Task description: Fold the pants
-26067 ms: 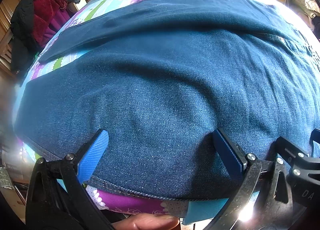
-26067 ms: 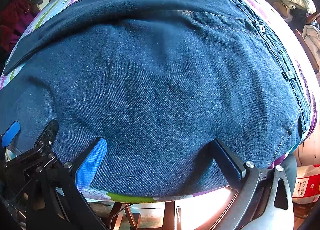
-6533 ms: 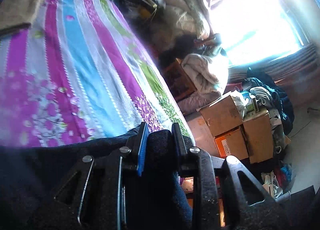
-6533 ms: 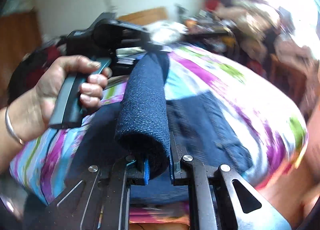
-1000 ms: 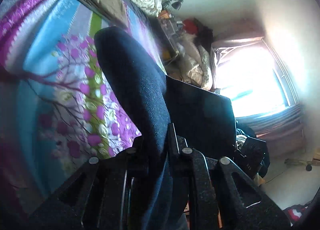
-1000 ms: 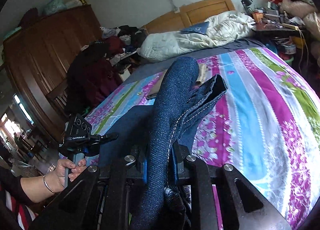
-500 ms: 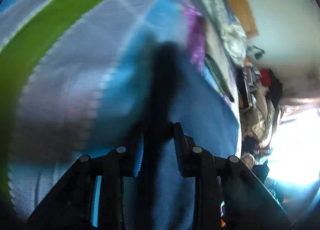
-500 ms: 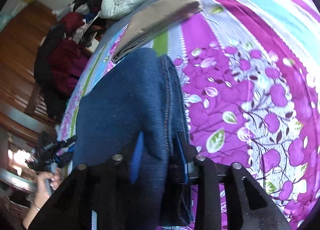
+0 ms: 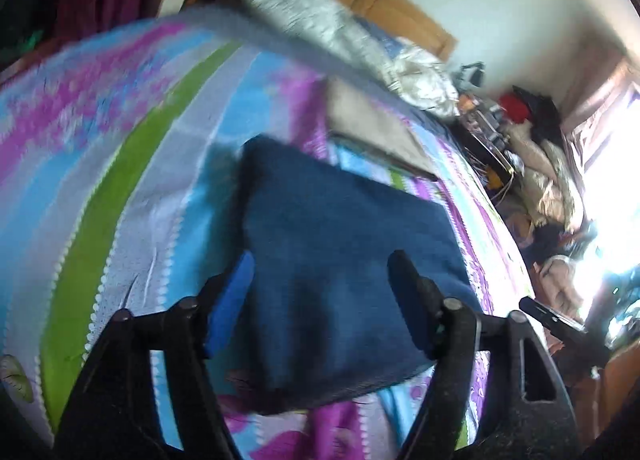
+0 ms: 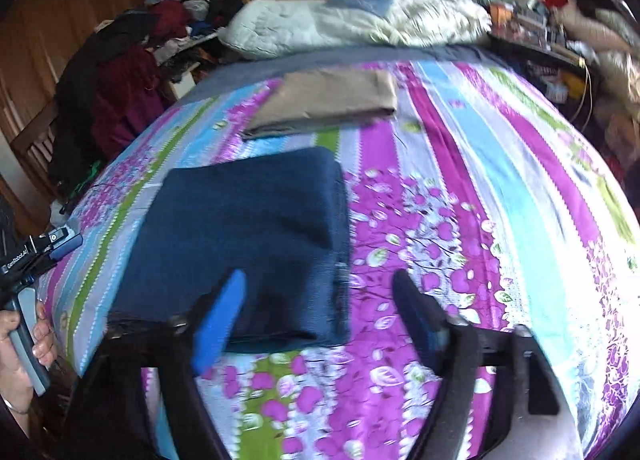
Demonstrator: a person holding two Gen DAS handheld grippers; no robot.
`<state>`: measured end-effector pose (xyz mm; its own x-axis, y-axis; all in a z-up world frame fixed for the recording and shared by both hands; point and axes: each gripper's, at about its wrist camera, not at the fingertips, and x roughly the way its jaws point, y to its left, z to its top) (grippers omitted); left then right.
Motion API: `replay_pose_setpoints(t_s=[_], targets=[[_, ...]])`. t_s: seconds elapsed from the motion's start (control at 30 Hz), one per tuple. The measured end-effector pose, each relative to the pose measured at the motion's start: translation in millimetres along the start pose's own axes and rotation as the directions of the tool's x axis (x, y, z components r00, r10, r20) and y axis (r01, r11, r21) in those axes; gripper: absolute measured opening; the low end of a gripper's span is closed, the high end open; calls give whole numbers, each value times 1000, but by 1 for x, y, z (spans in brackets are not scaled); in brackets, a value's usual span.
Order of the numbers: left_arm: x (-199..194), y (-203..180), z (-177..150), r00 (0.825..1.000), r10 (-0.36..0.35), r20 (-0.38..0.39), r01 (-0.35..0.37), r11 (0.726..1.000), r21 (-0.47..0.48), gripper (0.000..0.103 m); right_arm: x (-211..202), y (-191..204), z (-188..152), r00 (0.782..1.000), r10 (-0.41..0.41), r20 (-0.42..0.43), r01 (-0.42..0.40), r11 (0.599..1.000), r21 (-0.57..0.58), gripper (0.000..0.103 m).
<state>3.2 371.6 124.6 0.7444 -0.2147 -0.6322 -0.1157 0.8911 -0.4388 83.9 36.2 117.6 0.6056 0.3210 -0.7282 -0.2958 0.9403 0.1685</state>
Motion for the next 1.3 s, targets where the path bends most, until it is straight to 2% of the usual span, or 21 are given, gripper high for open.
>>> replay_pose_setpoints(t_s=[0.03, 0.1, 0.13, 0.17, 0.2, 0.23, 0.3, 0.33, 0.4, 0.47, 0.5, 0.53, 0.6, 0.67, 0.83, 0.9, 1.0, 1.07, 1.13, 1.3], targets=[[-3, -19, 1, 999, 41, 16, -42, 998, 43, 90, -8, 9, -2, 1000, -5, 19, 5, 1000, -3, 95], [-8, -43, 1, 994, 101, 39, -104, 990, 93, 91, -20, 27, -3, 998, -26, 53, 27, 1000, -7, 99], [-9, -54, 0, 983, 171, 61, -177, 978, 108, 91, -25, 36, -4, 997, -45, 59, 45, 999, -6, 103], [-14, -65, -1, 969, 230, 89, -239, 964, 113, 92, -28, 42, -3, 997, -56, 49, 56, 998, -8, 103], [-18, -68, -4, 956, 277, 100, -287, 952, 106, 99, -30, 47, -3, 998, -54, 35, 54, 998, -15, 103], [-24, -74, -6, 932, 341, 119, -352, 932, 89, 103, -33, 51, -1, 998, -59, 23, 60, 998, -29, 103], [-38, -80, -12, 895, 412, 172, -427, 902, 67, 103, -49, 60, -3, 992, -113, 63, 117, 991, -63, 103], [-43, -81, -15, 886, 424, 186, -443, 893, 78, 103, -60, 65, -3, 980, -167, 103, 176, 981, -79, 103], [-49, -88, -19, 880, 431, 201, -460, 878, 130, 103, -78, 71, -5, 958, -231, 172, 249, 964, -93, 103], [-57, -87, -23, 893, 404, 198, -437, 884, 167, 103, -95, 77, -4, 946, -238, 220, 261, 962, -81, 103], [-61, -88, -24, 892, 407, 195, -439, 883, 165, 103, -102, 79, -4, 942, -238, 238, 261, 963, -69, 103], [-64, -90, -23, 883, 418, 212, -453, 877, 158, 103, -108, 81, -5, 933, -247, 260, 270, 961, -57, 103], [-75, -98, -23, 852, 441, 282, -492, 858, 149, 103, -121, 87, -8, 907, -274, 320, 305, 951, -49, 103], [-82, -105, -25, 838, 445, 315, -510, 844, 165, 103, -130, 92, -11, 891, -279, 358, 319, 946, -56, 103], [-89, -102, -25, 820, 470, 327, -528, 841, 115, 103, -127, 95, -13, 902, -305, 306, 345, 935, -83, 103], [-87, -100, -25, 823, 483, 299, -534, 838, 114, 103, -122, 91, -15, 900, -349, 263, 376, 925, -60, 103], [-85, -98, -26, 814, 510, 276, -554, 826, 108, 103, -115, 81, -16, 918, -347, 191, 359, 933, -32, 103], [-87, -97, -28, 811, 518, 274, -560, 822, 104, 103, -115, 79, -19, 917, -350, 191, 360, 933, -20, 103], [-88, -99, -30, 798, 535, 276, -578, 809, 103, 103, -115, 79, -20, 921, -341, 189, 352, 935, -28, 103], [-86, -101, -32, 794, 550, 259, -593, 794, 132, 103, -112, 84, -22, 931, -323, 169, 338, 939, -64, 103]])
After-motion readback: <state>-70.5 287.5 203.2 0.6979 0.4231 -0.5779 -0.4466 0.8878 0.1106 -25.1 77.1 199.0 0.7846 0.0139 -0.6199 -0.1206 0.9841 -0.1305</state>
